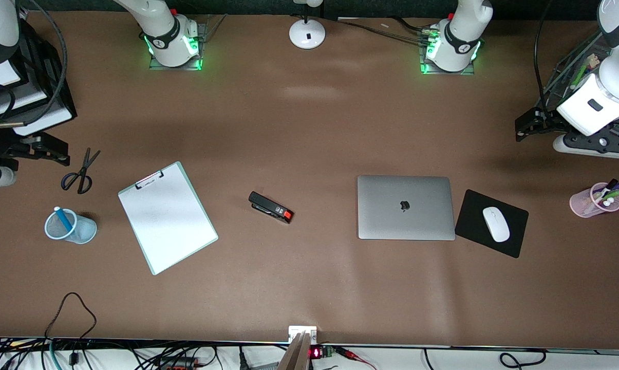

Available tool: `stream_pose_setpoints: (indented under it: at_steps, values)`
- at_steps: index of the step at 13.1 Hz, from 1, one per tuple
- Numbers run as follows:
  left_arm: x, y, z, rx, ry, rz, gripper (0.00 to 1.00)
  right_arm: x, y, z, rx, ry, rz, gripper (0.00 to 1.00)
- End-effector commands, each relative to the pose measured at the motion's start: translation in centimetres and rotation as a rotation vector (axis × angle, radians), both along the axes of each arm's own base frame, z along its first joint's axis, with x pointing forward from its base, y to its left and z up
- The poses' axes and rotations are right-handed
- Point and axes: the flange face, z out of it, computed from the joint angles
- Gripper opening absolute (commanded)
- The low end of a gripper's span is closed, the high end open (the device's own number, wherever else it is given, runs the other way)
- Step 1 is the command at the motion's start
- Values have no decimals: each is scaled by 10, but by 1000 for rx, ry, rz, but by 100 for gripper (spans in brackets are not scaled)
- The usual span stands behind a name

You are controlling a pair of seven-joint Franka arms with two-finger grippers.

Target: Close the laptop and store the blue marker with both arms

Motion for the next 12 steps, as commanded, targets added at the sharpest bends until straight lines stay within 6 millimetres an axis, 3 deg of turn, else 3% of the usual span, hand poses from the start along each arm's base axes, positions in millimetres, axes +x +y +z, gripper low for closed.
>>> stream_pose_setpoints:
  at_steps: [1,2,4,10,12]
  values:
    - [2,1,6,-11,5,-18,100,-27,-21,-1,39,1,-29,100]
    - [1,2,6,-11,6,-17,100,-32,-33,-2,43,-2,-46,100]
    - [2,1,6,-11,5,-18,100,-45,-15,1,51,-38,-3,100]
    - [0,-3,6,-9,15,-26,100,-81,-19,0,60,-55,-19,100]
    - [0,-3,6,-9,15,-26,100,-82,-20,0,60,-58,-20,100]
